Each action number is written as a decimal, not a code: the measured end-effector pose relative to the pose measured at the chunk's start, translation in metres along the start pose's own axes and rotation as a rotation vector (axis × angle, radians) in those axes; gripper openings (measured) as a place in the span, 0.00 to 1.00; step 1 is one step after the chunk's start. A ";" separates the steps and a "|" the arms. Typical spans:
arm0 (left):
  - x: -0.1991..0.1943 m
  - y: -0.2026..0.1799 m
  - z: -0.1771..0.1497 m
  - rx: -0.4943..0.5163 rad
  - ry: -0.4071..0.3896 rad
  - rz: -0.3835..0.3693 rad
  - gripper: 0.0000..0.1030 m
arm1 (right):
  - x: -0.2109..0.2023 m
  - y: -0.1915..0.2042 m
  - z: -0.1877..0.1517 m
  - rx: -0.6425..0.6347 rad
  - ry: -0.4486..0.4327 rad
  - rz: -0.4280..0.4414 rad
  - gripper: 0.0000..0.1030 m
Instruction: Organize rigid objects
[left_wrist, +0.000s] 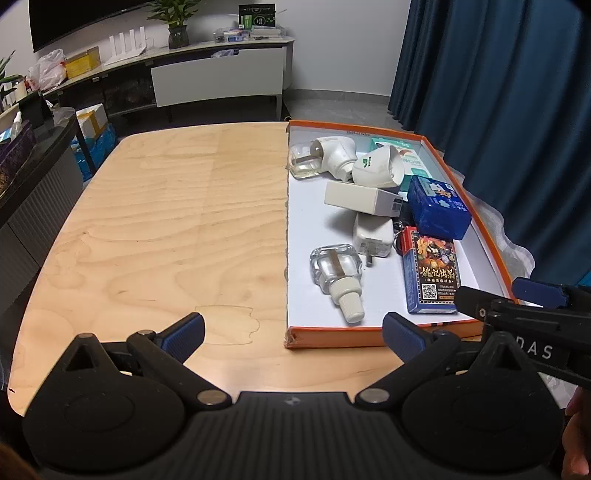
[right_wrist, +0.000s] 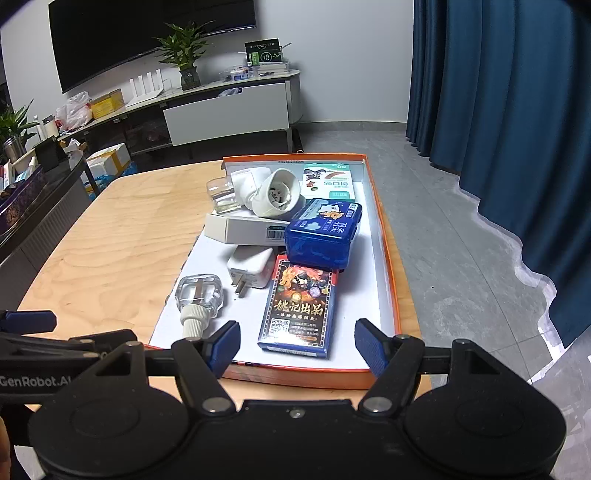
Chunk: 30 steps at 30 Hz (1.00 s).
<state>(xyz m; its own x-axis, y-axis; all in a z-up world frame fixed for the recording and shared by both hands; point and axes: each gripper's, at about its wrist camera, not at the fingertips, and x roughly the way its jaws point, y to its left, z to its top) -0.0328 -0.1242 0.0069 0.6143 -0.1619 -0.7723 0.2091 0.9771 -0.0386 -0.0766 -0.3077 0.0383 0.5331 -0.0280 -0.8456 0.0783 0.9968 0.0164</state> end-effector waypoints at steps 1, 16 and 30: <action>0.000 0.000 0.000 0.003 0.000 0.000 1.00 | 0.001 0.000 0.000 -0.001 0.002 -0.001 0.79; 0.001 0.000 -0.001 0.005 0.007 -0.005 1.00 | 0.004 0.005 -0.001 -0.012 0.009 0.002 0.79; 0.003 0.000 0.000 -0.002 0.015 -0.013 1.00 | 0.003 0.006 0.000 -0.016 0.006 0.000 0.79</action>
